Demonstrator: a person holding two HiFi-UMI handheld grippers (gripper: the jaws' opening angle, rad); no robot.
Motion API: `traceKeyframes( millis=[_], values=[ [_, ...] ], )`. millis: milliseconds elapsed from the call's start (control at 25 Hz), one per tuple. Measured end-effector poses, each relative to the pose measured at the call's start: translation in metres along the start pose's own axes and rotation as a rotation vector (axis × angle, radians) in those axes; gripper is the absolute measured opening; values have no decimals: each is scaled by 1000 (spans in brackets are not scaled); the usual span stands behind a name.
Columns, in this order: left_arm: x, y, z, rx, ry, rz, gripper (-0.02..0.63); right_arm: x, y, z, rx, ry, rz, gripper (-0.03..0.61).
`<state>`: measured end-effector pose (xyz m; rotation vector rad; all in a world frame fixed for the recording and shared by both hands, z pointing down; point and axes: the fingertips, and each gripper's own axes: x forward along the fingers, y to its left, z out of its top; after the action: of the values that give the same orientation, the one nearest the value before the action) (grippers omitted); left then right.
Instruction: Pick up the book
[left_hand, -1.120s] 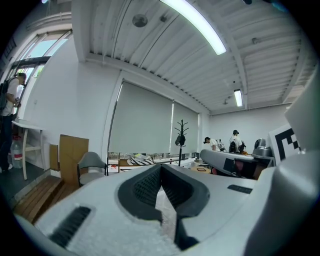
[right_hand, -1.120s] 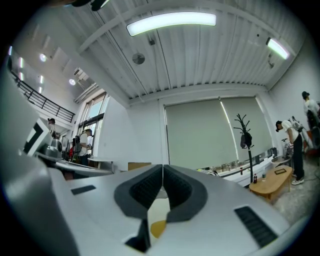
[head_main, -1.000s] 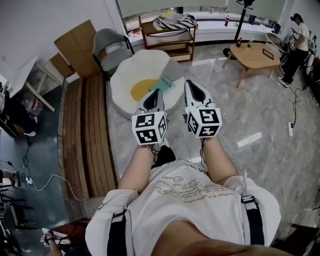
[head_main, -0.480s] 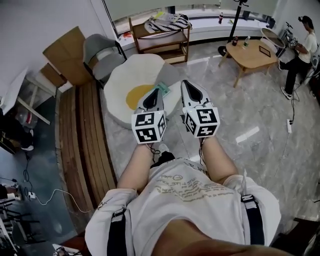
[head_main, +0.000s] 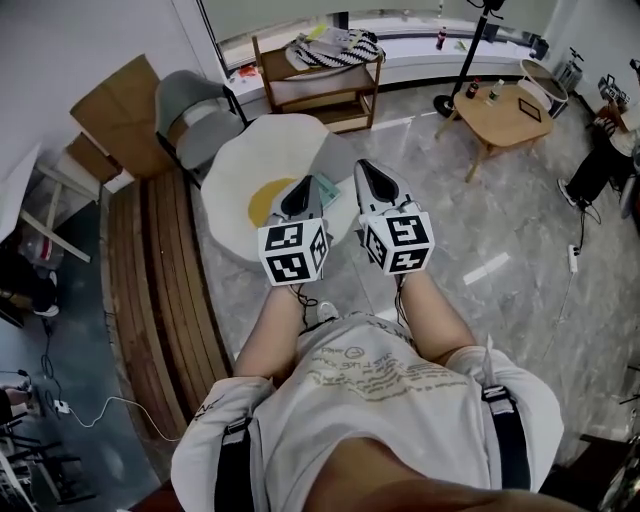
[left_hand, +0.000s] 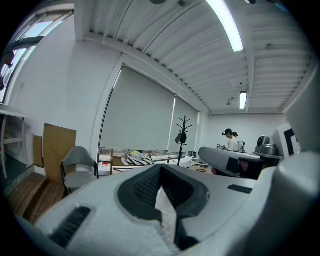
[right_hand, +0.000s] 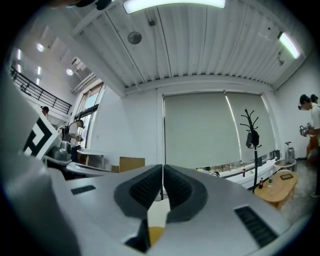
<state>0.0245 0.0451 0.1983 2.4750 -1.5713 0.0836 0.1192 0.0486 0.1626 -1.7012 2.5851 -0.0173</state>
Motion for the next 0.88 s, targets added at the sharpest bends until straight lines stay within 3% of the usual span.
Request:
traceKeyframes(
  millis=[400, 680, 880],
  values=[
    [57, 68, 9, 20, 16, -9, 20, 88, 1, -9, 16, 6, -17, 29],
    [74, 85, -2, 2, 44, -32, 20, 114, -1, -21, 12, 31, -33, 29],
    [75, 103, -7, -28, 51, -6, 20, 127, 8, -27, 6, 54, -6, 29]
  ],
)
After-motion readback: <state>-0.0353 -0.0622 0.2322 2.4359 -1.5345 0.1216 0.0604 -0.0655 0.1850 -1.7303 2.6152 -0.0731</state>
